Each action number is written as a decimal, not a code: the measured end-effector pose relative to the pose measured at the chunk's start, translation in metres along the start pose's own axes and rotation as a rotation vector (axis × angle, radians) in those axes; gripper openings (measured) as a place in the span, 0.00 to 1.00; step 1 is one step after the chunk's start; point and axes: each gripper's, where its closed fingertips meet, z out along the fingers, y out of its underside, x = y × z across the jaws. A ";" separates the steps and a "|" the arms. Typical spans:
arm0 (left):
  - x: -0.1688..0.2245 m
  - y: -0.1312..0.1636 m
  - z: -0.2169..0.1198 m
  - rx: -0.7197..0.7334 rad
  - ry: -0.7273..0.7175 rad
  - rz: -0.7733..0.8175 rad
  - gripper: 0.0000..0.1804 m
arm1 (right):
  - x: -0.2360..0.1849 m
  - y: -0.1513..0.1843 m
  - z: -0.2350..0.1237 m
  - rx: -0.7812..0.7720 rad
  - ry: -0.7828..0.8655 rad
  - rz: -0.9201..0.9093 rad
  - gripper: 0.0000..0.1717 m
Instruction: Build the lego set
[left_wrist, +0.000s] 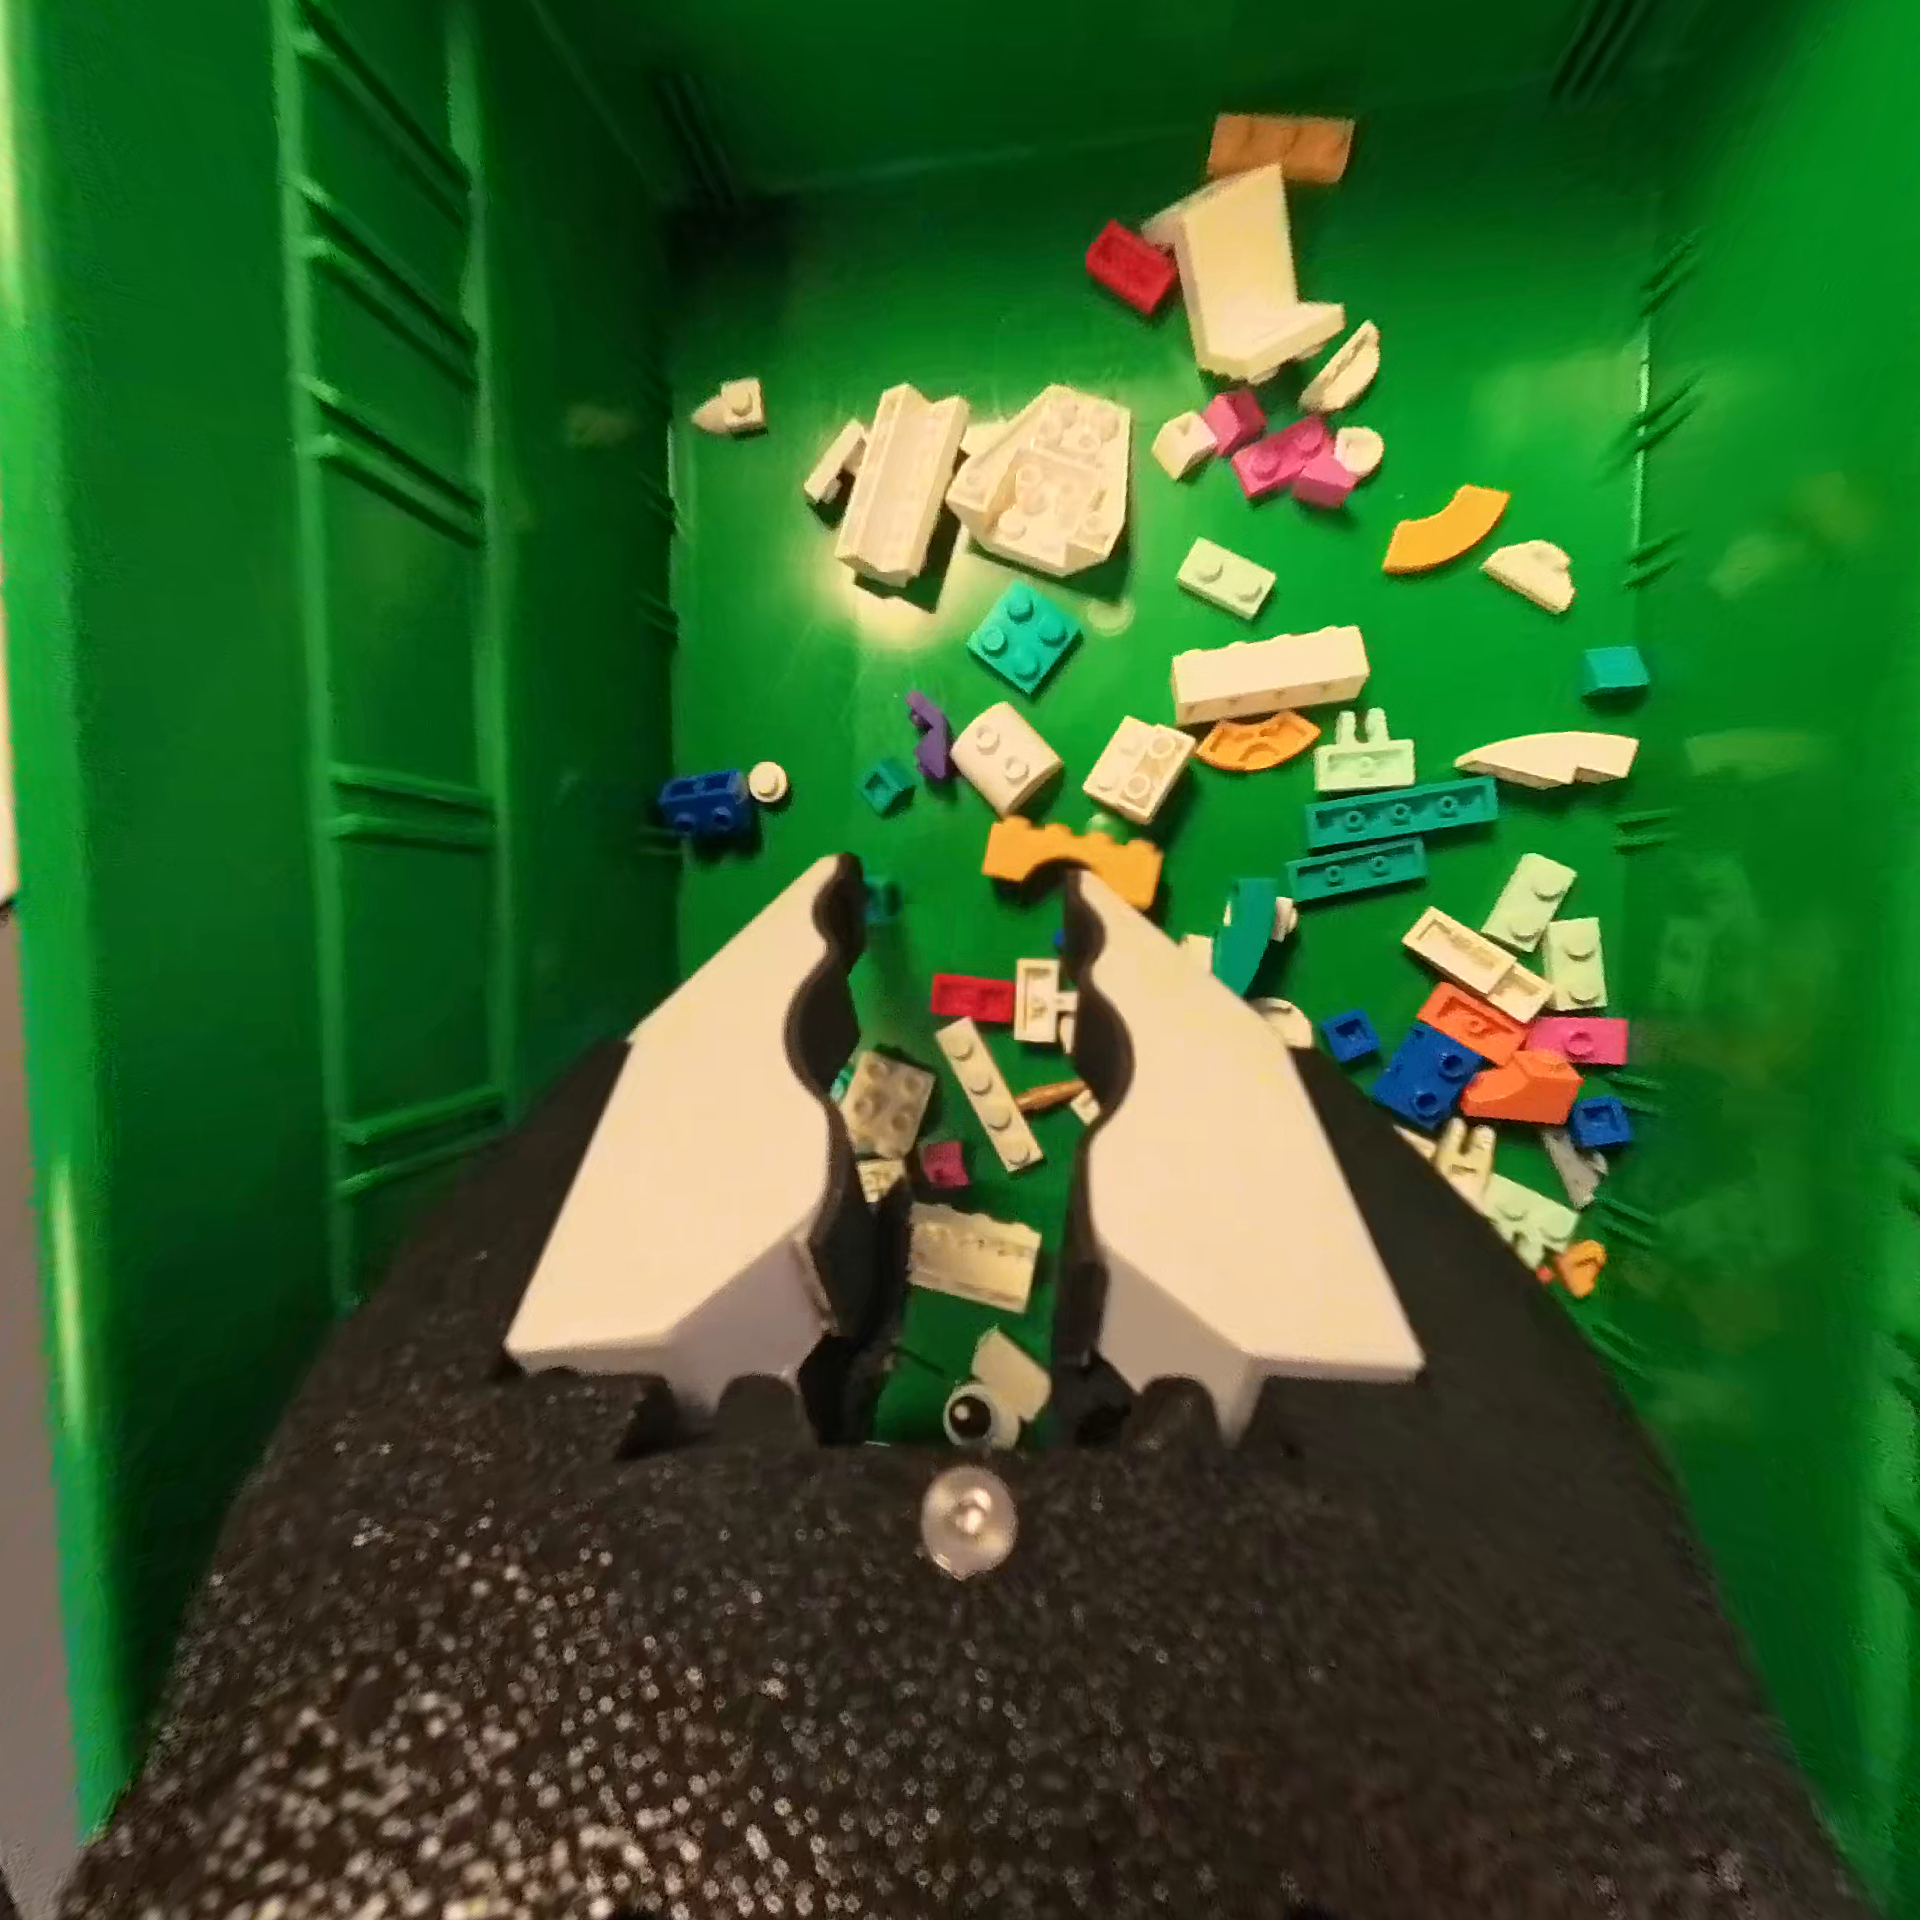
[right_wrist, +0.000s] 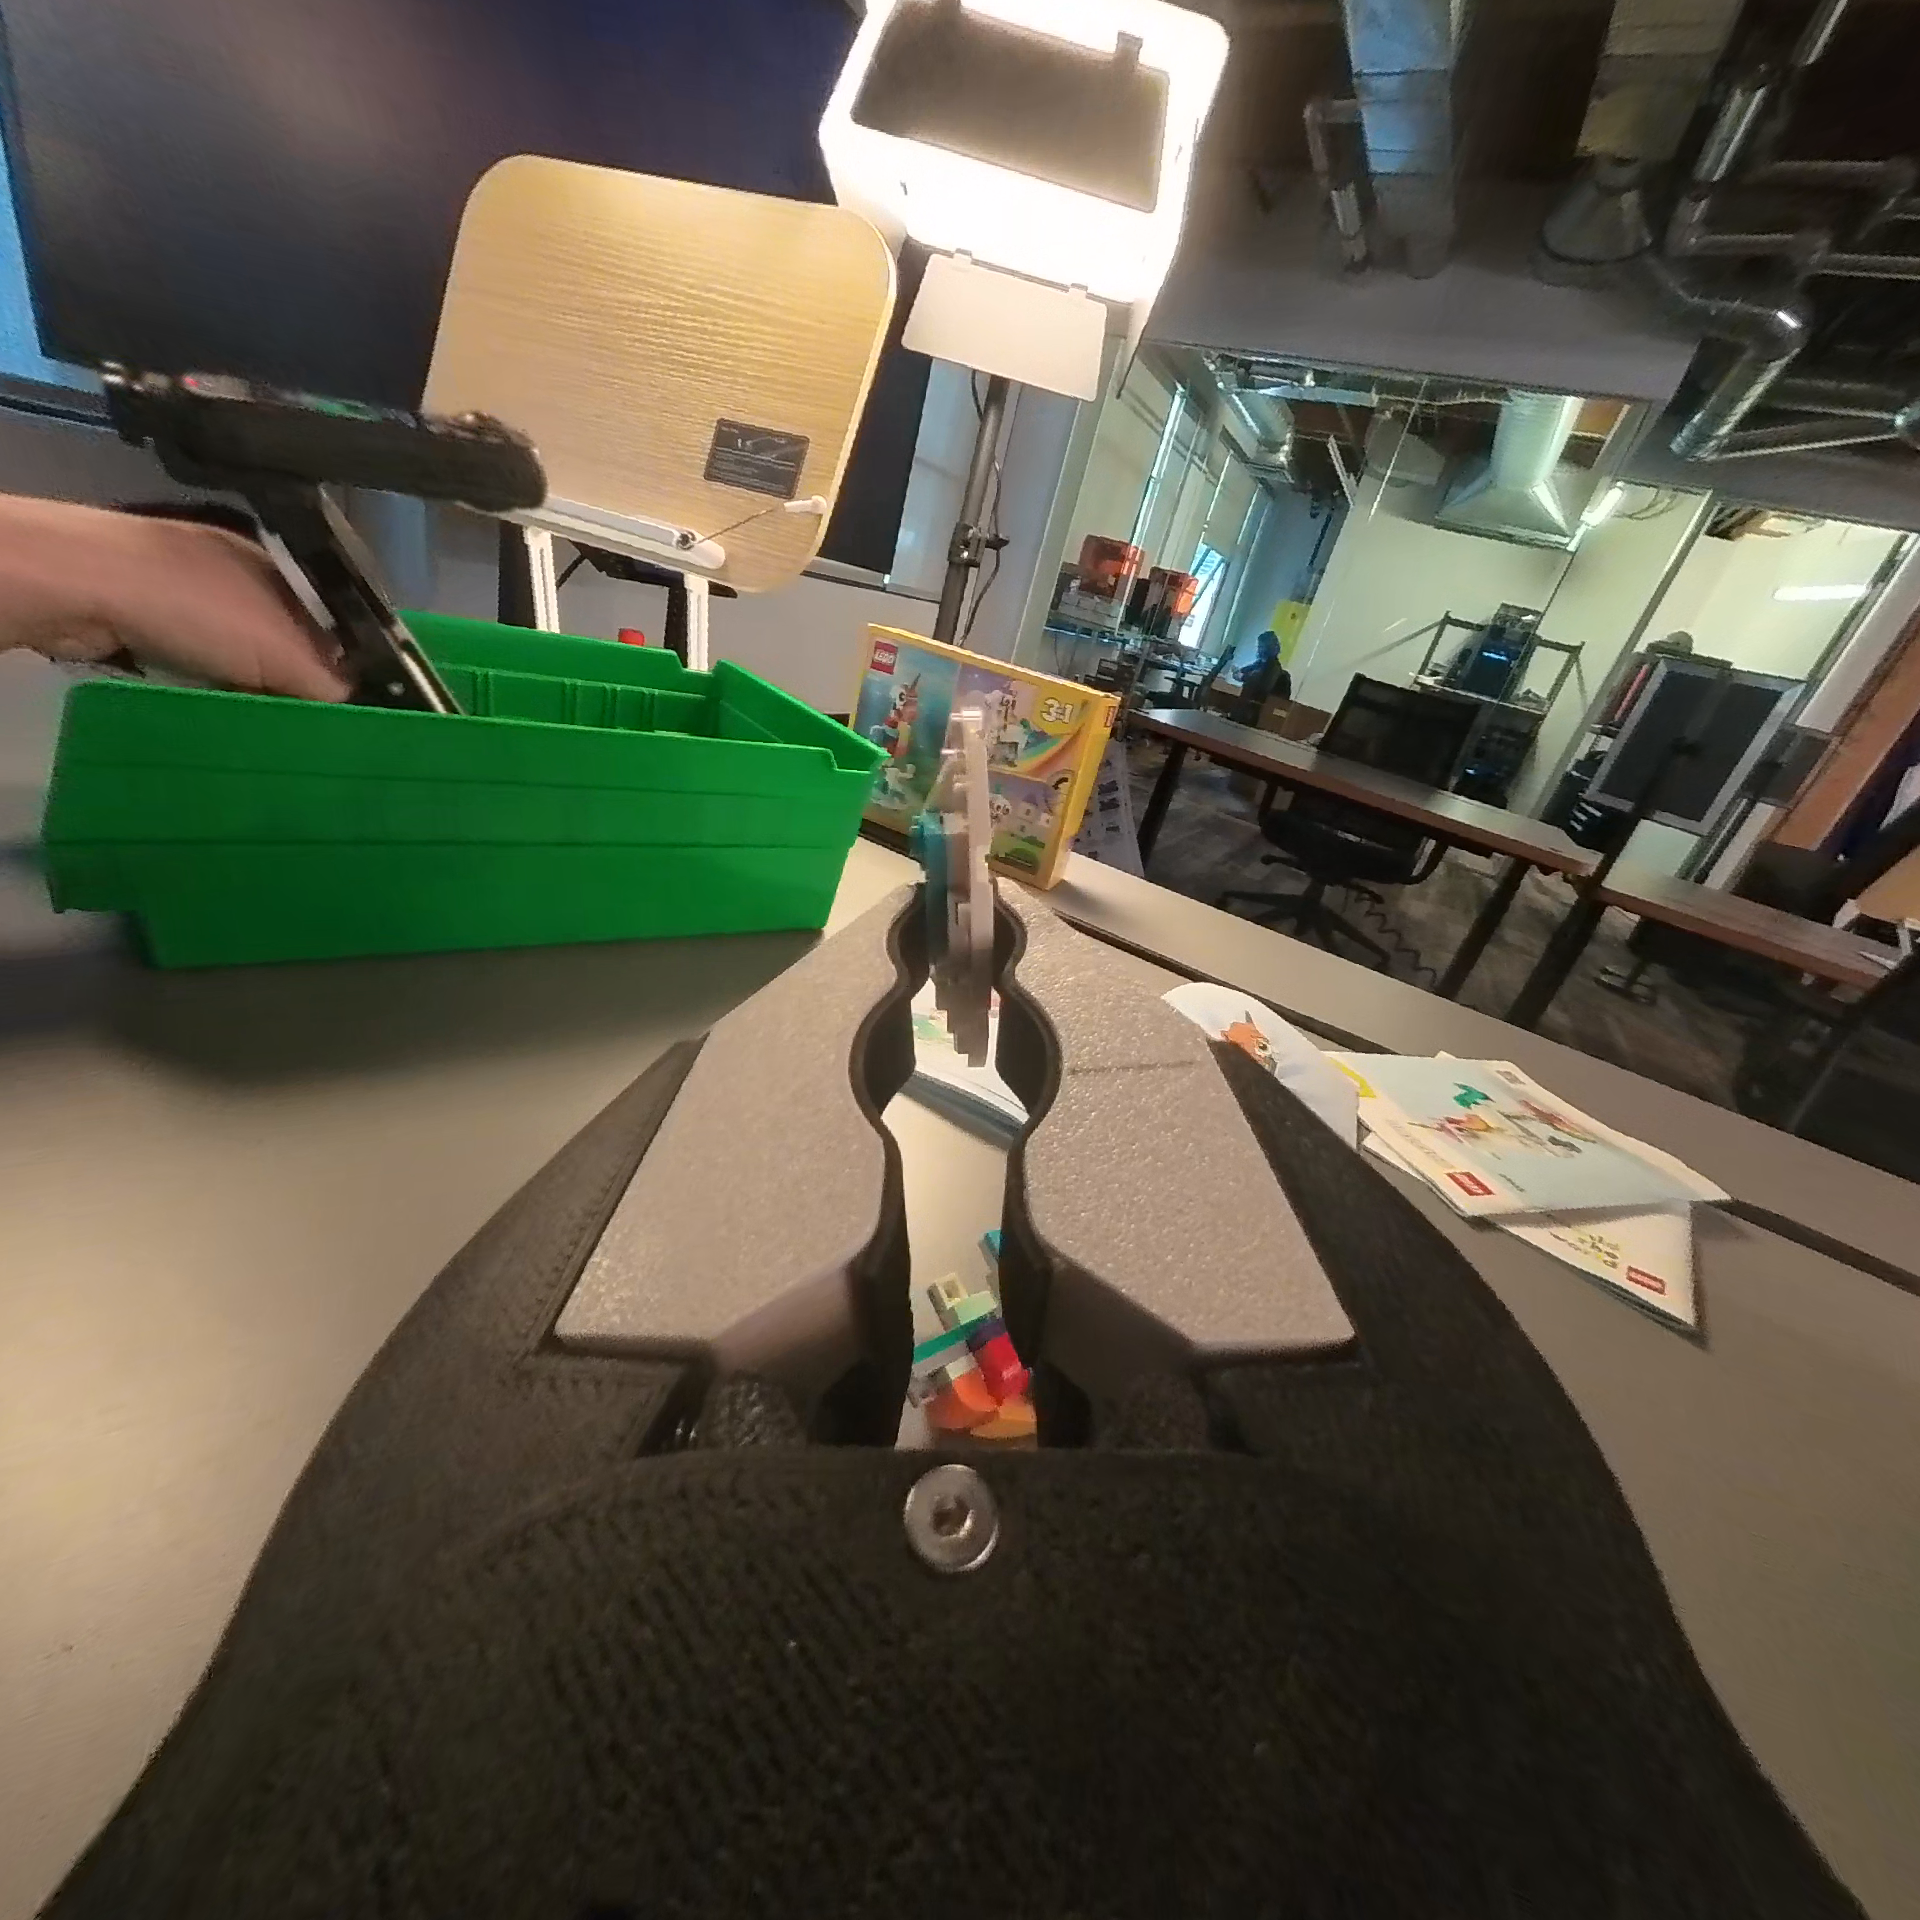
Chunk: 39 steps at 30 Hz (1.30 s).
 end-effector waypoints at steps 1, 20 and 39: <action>0.000 0.001 0.001 -0.005 0.000 -0.002 0.21 | -0.001 0.000 0.000 -0.002 -0.002 -0.002 0.04; 0.265 -0.063 -0.227 1.191 0.174 0.498 0.03 | -0.035 -0.020 -0.004 0.165 -0.367 0.434 0.04; 0.303 -0.054 -0.193 1.053 0.869 0.157 0.12 | -0.057 -0.034 -0.013 0.190 -0.828 1.108 0.04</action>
